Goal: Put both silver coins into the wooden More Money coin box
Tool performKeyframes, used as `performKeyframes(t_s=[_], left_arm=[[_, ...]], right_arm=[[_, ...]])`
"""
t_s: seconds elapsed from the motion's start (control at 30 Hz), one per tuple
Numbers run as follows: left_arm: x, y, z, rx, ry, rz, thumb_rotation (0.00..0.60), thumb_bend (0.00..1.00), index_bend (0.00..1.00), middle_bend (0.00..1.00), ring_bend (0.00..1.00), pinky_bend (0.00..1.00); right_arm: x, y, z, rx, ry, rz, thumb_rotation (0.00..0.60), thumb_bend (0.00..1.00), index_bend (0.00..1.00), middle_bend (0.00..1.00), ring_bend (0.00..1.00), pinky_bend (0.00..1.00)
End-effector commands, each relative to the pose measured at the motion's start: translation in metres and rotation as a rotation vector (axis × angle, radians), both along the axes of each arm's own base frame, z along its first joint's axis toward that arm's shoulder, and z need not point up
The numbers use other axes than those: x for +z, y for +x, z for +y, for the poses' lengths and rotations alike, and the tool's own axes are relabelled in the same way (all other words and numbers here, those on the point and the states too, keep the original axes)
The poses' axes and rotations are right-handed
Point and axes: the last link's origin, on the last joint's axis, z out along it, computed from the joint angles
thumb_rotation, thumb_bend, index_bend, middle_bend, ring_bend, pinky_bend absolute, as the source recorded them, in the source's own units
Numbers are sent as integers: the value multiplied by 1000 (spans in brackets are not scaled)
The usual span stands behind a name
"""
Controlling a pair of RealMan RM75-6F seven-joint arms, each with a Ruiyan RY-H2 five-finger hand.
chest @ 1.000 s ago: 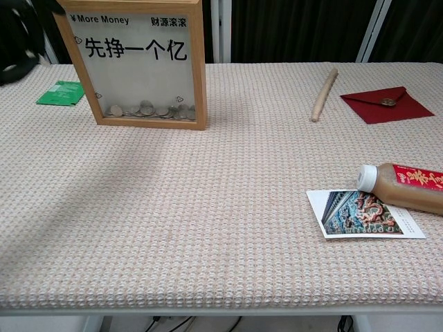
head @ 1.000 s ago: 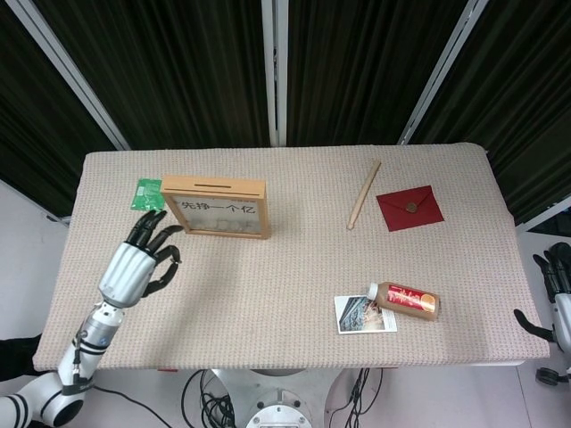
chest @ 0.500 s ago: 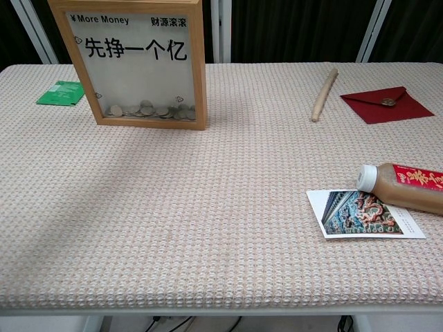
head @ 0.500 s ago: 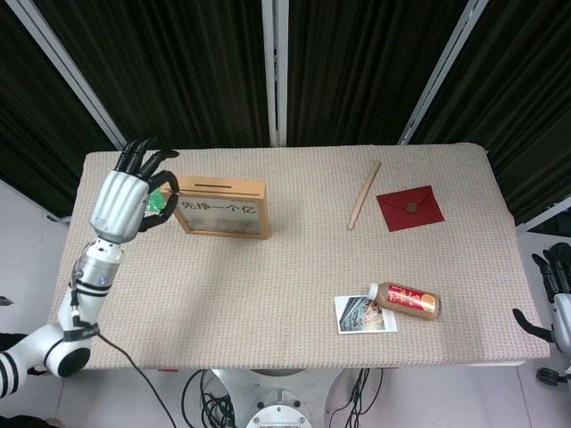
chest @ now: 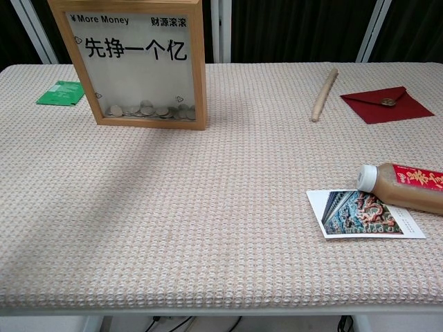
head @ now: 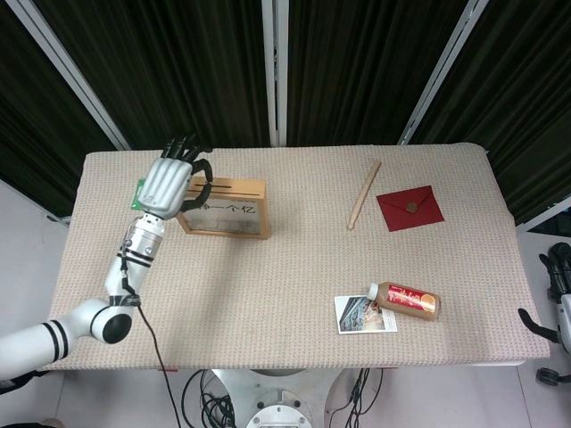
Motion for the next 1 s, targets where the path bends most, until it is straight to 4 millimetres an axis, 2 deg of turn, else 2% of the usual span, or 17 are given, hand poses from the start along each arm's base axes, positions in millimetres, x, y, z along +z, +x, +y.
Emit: performKeyframes(t_s=[0.03, 0.37, 0.67, 1.0], left_arm=[[-7, 0, 1, 22, -30, -7, 600, 443, 599, 222, 23, 49], [-21, 4, 6, 44, -51, -8, 600, 443, 599, 222, 23, 48], [-19, 8, 13, 50, -35, -9, 600, 443, 598, 223, 23, 47], [-21, 3, 13, 68, -46, -1, 600, 443, 601, 224, 23, 47]], right_arm=[[0, -2, 1, -4, 8, 1, 600, 191, 0, 0, 0, 0], [1, -8, 4, -14, 9, -4, 600, 190, 0, 0, 0, 0], [1, -8, 3, -15, 10, 3, 600, 191, 0, 0, 0, 0], [1, -8, 2, -18, 12, 3, 600, 190, 0, 0, 0, 0]])
